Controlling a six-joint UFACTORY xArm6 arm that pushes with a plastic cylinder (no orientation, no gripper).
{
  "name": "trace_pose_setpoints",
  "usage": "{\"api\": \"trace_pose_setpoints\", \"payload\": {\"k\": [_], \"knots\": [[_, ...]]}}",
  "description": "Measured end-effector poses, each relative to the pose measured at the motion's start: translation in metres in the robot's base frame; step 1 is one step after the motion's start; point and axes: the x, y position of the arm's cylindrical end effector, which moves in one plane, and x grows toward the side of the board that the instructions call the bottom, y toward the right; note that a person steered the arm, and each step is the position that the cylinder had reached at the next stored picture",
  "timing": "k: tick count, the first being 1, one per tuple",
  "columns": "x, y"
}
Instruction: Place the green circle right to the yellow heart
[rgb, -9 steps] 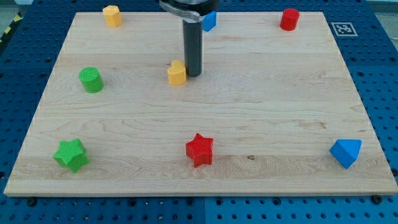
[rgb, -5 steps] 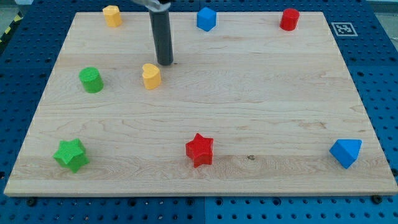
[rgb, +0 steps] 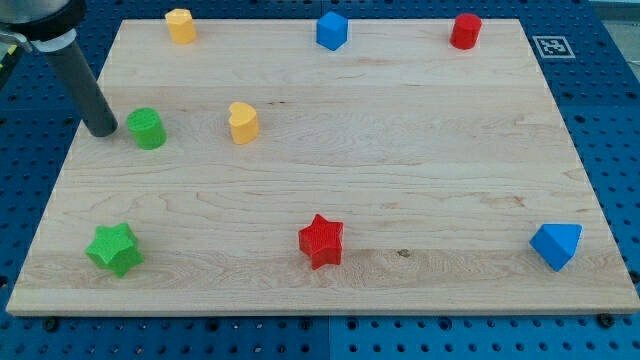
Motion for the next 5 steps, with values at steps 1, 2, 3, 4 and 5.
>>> {"api": "trace_pose_setpoints", "payload": {"k": [1,2,3,4,5], "knots": [[0.000,0.003],[-0.001,0.011],[-0.006,0.021],[0.010,0.033],[0.018,0.057]]}}
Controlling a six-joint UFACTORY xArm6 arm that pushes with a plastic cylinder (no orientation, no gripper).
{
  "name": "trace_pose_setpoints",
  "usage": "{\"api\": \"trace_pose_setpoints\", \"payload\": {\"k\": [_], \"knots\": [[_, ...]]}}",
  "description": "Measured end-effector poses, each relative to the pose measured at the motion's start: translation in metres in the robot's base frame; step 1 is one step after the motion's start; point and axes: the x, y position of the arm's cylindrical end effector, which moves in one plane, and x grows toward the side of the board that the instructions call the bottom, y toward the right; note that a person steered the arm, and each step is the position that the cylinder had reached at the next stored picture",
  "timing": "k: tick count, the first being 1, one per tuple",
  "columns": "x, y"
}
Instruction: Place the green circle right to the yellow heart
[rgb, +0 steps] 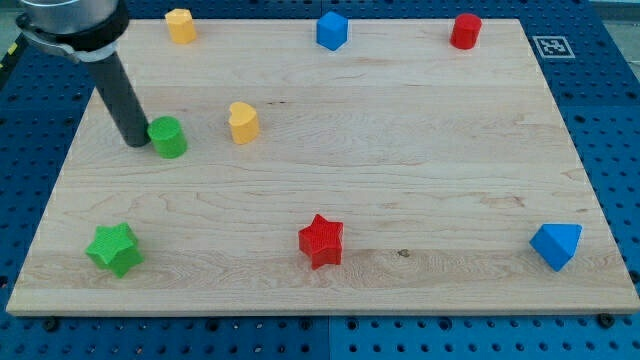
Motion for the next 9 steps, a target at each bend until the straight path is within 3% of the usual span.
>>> {"api": "trace_pose_setpoints", "payload": {"k": [3,6,9], "knots": [[0.025,0.101],[0.017,0.228],[-0.019,0.141]]}}
